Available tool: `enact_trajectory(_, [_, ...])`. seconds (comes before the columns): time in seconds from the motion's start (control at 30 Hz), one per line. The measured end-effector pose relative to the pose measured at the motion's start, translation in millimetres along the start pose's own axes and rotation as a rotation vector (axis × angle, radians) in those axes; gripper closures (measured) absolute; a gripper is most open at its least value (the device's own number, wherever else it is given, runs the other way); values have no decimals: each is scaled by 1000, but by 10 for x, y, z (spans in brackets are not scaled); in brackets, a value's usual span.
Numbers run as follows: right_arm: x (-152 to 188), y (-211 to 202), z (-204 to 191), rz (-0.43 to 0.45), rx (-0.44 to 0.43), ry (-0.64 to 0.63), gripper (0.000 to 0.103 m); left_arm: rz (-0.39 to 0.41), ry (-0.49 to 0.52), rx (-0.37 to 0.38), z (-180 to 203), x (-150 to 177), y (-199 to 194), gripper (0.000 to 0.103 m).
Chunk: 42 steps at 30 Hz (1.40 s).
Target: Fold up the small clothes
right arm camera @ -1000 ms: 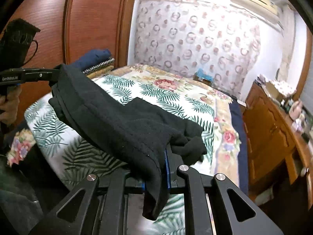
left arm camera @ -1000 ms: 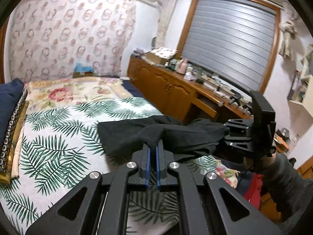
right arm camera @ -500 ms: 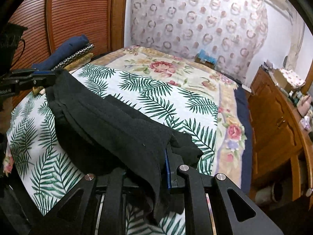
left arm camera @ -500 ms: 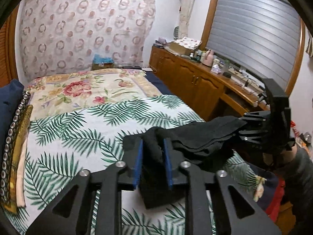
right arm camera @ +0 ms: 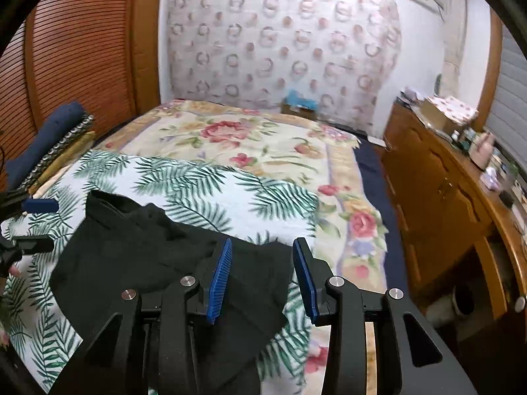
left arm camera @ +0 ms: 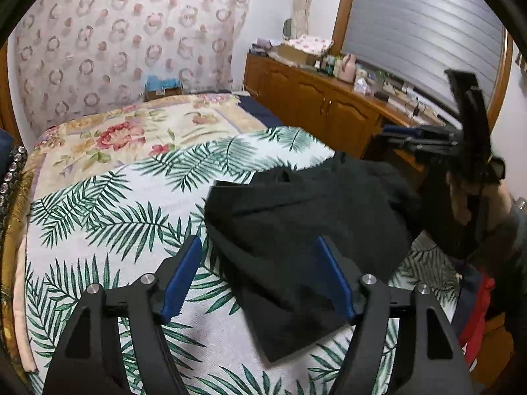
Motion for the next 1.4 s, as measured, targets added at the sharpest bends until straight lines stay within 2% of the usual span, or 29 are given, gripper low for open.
enact_trajectory(0.07, [71,-44,16,0,-3,19,62,-24,1,-5,-13,-6,70,31])
enact_trajectory(0.2, [191,-141,-24,-8,-71,58,36,-60,-20,-14,-101,-18,184,31])
enact_trajectory(0.23, [234,-171,-70,-5,-99,52,34,-72,-27,-15,-124,-24,215,31])
enact_trajectory(0.37, [383,-187,-154,-36,-134,37,34,-90,-37,-16,-167,-33,274,31])
enact_trajectory(0.47, [447,-129,-73,-80,-168,73,34,-98,-32,-20,-167,-33,300,31])
enact_trajectory(0.5, [457,-94,-27,-97,-182,94,37,-100,-29,-23,-162,-31,305,31])
enact_trajectory(0.53, [439,-65,28,-107,-194,111,53,-101,-30,-22,-170,-31,310,31])
enact_trajectory(0.57, [415,-48,93,-115,-213,127,62,-100,-31,-20,-172,-33,313,31])
enact_trajectory(0.6, [372,-39,141,-113,-229,133,93,-100,-31,-21,-171,-35,313,31])
enact_trajectory(0.63, [336,-43,168,-104,-233,123,98,-100,-34,-23,-171,-32,319,31])
enact_trajectory(0.77, [149,-113,292,-21,-167,126,98,-106,-45,-22,-183,-23,371,31])
enact_trajectory(0.87, [131,12,287,-73,-111,120,98,-117,-52,-13,-193,-6,416,31])
enact_trajectory(0.9, [150,55,267,-89,-108,112,96,-121,-51,-15,-203,-5,426,31])
enact_trajectory(0.97, [183,95,252,-112,-88,120,80,-130,-49,-15,-208,-8,456,31])
enact_trajectory(1.0, [200,97,257,-120,-79,129,60,-137,-52,-11,-220,-13,474,31])
enact_trajectory(1.03, [204,81,264,-123,-93,138,46,-147,-57,2,-231,-26,505,31])
enact_trajectory(1.13, [231,88,262,-132,-159,166,38,-160,-64,20,-252,-77,547,31])
enact_trajectory(1.3, [142,229,311,-204,-196,182,38,-166,-41,13,-215,-126,581,31])
enact_trajectory(1.4, [144,278,361,-227,-227,204,38,-182,-63,48,-244,-129,633,32])
Point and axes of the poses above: each gripper's, at about its wrist camera, not at the fingertips, and y roughly the way its jaws point, z to its right, x to its underside, the point moved 2 cm from there along y, roughly the way its jaws point, and after that the axes turned 13 degrees about -z, right-handed, at the moved point
